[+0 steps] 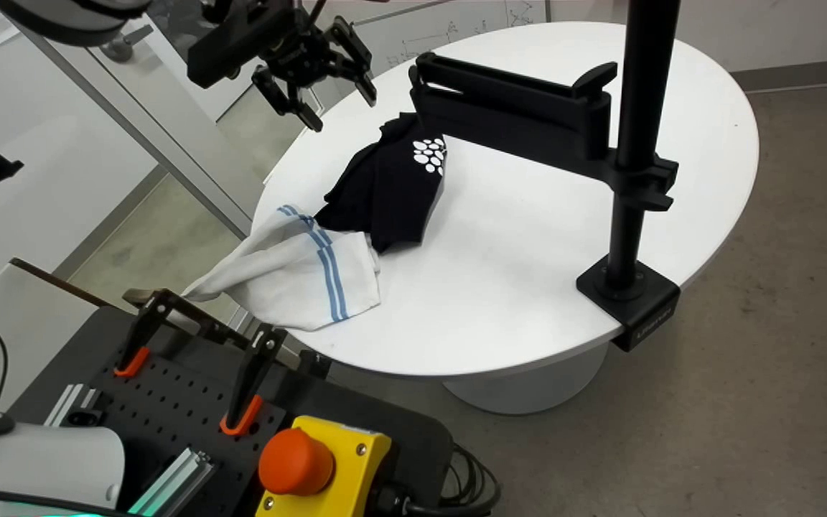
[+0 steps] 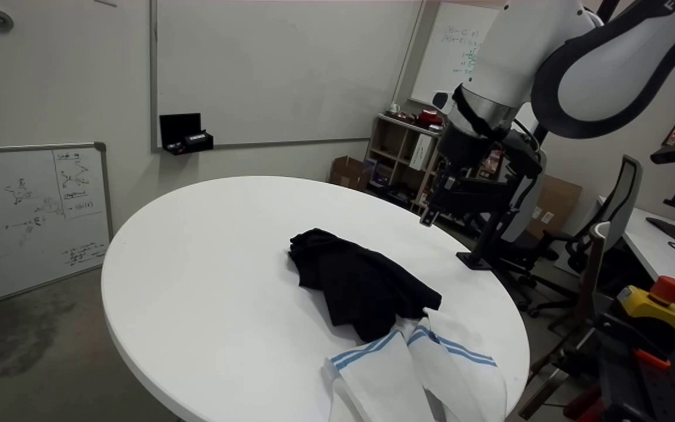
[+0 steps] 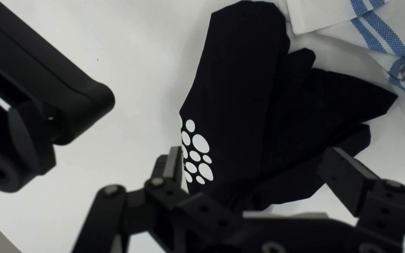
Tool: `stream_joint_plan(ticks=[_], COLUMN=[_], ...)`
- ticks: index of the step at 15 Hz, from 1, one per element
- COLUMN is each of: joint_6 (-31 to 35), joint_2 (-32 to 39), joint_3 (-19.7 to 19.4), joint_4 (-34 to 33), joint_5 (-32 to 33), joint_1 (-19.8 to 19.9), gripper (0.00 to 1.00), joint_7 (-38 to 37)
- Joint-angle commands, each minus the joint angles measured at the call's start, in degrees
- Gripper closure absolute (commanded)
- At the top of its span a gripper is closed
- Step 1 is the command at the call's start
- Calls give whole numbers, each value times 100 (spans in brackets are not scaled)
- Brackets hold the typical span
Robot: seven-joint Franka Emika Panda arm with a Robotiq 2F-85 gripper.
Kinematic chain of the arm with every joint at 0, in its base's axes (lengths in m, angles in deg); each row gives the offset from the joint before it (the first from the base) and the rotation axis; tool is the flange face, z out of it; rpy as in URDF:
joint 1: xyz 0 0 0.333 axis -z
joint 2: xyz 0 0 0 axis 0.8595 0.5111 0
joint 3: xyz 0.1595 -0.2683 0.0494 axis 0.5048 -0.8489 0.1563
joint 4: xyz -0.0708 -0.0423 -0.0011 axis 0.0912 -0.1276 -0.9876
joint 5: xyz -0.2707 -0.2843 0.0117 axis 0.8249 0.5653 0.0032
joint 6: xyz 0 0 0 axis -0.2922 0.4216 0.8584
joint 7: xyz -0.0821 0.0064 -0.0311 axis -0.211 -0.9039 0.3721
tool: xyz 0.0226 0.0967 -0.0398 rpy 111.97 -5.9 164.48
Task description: Hang the black t-shirt on the black frame
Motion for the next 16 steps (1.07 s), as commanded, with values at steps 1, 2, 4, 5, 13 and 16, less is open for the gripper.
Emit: stream_joint_plan(ticks=[1, 2, 4, 5, 13, 16], joint_6=[-17, -17, 55, 160, 1031, 1129], joint_2=[-6, -6, 68, 95, 458, 606], joint_3=[16, 16, -76, -34, -552, -860], joint_4=[-9, -8, 57, 129, 136, 34], joint_5=[-11, -11, 118, 104, 1002, 1149], joint_1=[23, 23, -9, 0, -739, -1097], gripper=[0, 0, 0, 0, 0, 0], joint_7=[18, 18, -35, 26, -413, -738])
